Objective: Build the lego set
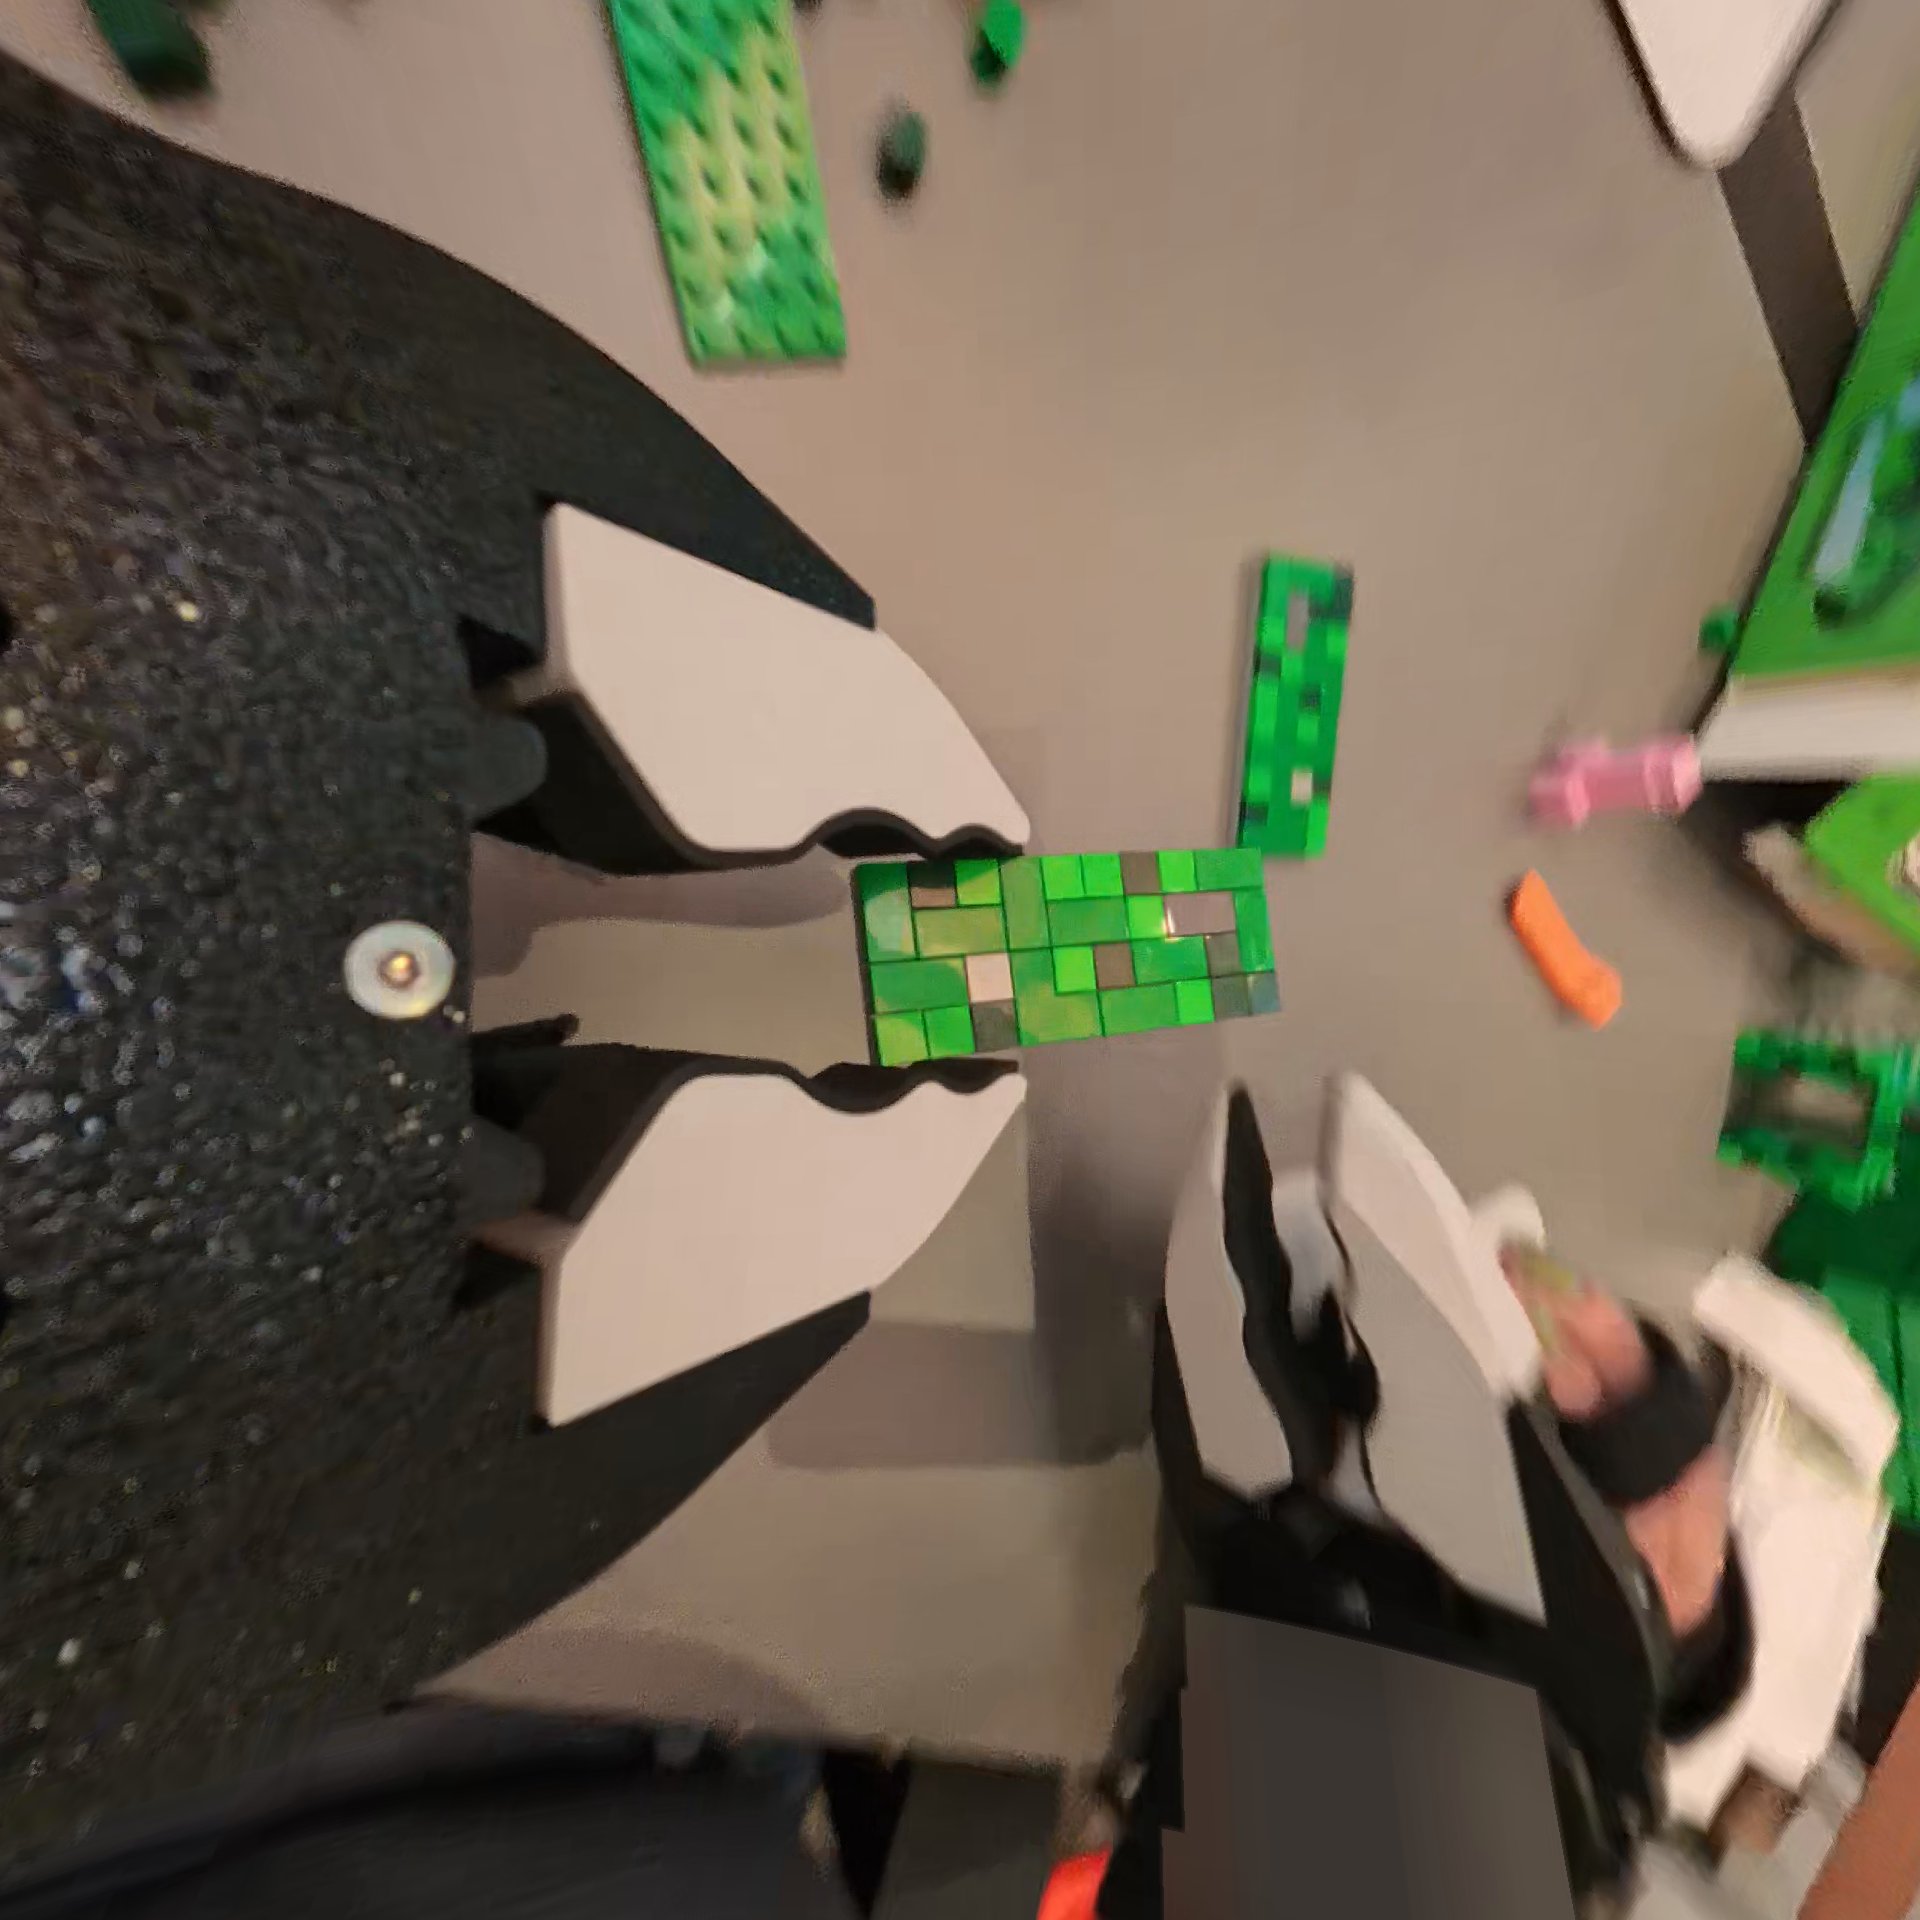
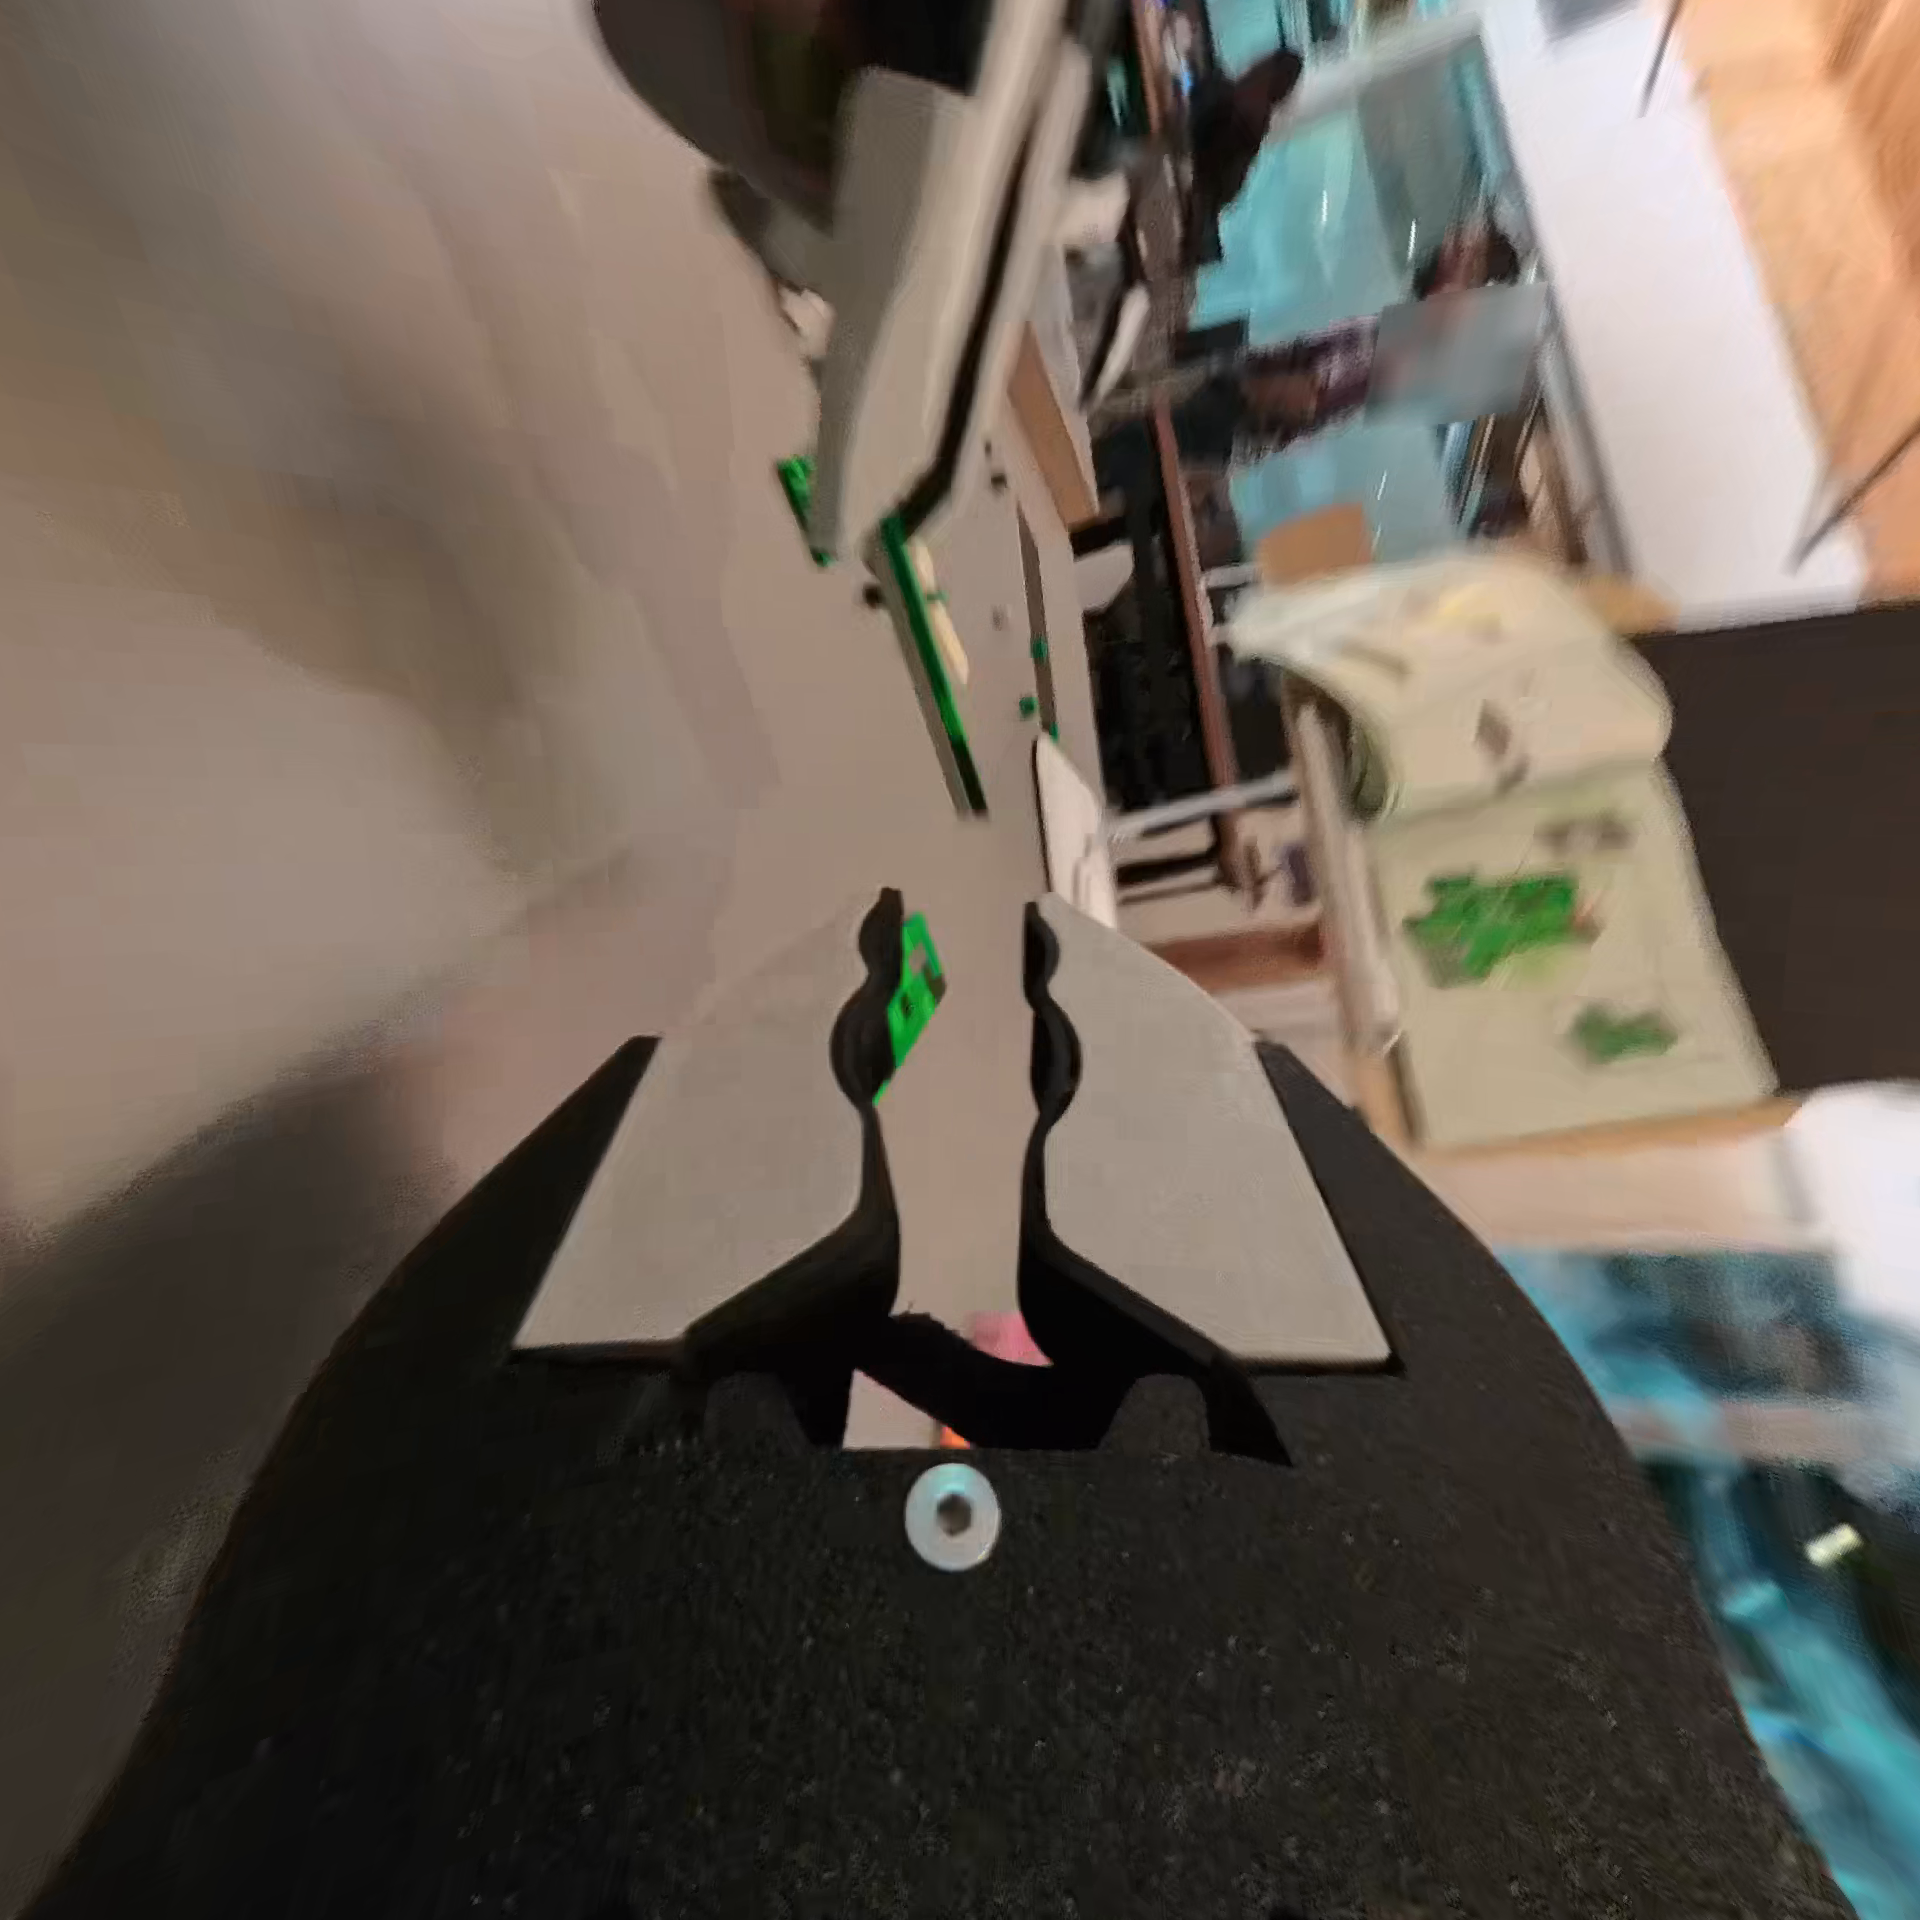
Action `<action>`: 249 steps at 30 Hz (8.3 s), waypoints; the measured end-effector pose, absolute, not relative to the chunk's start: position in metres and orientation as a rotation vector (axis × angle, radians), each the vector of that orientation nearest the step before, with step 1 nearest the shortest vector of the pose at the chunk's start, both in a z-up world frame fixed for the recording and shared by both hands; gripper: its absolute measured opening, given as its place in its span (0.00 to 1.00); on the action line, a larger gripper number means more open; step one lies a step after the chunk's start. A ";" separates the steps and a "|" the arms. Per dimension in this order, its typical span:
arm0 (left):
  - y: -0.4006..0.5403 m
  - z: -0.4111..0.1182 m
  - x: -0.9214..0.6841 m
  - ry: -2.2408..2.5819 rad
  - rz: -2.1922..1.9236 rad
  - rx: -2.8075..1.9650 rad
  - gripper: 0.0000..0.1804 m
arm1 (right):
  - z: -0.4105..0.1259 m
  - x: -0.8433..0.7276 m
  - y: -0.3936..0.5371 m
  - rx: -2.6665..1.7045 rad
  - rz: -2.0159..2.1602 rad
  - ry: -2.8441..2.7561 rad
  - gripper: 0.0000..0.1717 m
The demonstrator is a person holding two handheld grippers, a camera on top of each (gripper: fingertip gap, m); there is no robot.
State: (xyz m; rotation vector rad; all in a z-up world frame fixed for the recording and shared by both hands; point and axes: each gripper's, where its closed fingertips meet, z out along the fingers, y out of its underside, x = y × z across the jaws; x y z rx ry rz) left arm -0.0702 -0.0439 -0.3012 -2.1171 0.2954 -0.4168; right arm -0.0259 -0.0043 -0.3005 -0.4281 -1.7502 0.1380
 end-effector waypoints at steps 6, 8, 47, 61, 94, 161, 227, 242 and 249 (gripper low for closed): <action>-0.009 -0.337 -0.123 0.073 -0.088 -2.314 0.20 | -0.291 -0.019 0.067 -1.038 0.546 -1.532 0.24; 0.000 -0.348 -0.125 0.092 -0.012 -2.374 0.20 | -0.291 -0.016 0.077 -1.131 0.612 -1.482 0.23; 0.011 -0.237 -0.220 0.164 0.300 -1.435 0.19 | -0.258 -0.041 0.120 -1.283 0.675 -0.887 0.11; 0.008 -0.232 -0.214 0.218 0.240 -1.380 0.16 | -0.352 -0.054 0.067 -1.846 0.408 -1.531 0.21; 0.000 -0.225 -0.225 0.156 0.197 -1.349 0.12 | -0.266 -0.115 0.055 -1.581 0.649 -1.417 0.27; -0.005 -0.214 -0.215 0.228 0.336 -1.283 0.11 | -0.332 -0.059 0.028 -1.793 0.579 -1.569 0.28; -0.057 -0.293 -0.113 0.403 -0.310 -1.986 0.25 | -0.357 -0.076 0.087 -1.727 0.448 -2.222 0.19; 0.037 -0.330 -0.098 0.396 -0.648 -2.218 0.33 | -0.327 -0.089 0.065 -0.377 -0.125 -2.007 0.19; 0.033 -0.334 -0.094 0.674 -0.479 -2.194 0.00 | -0.305 -0.075 0.047 -0.351 0.053 -1.935 0.25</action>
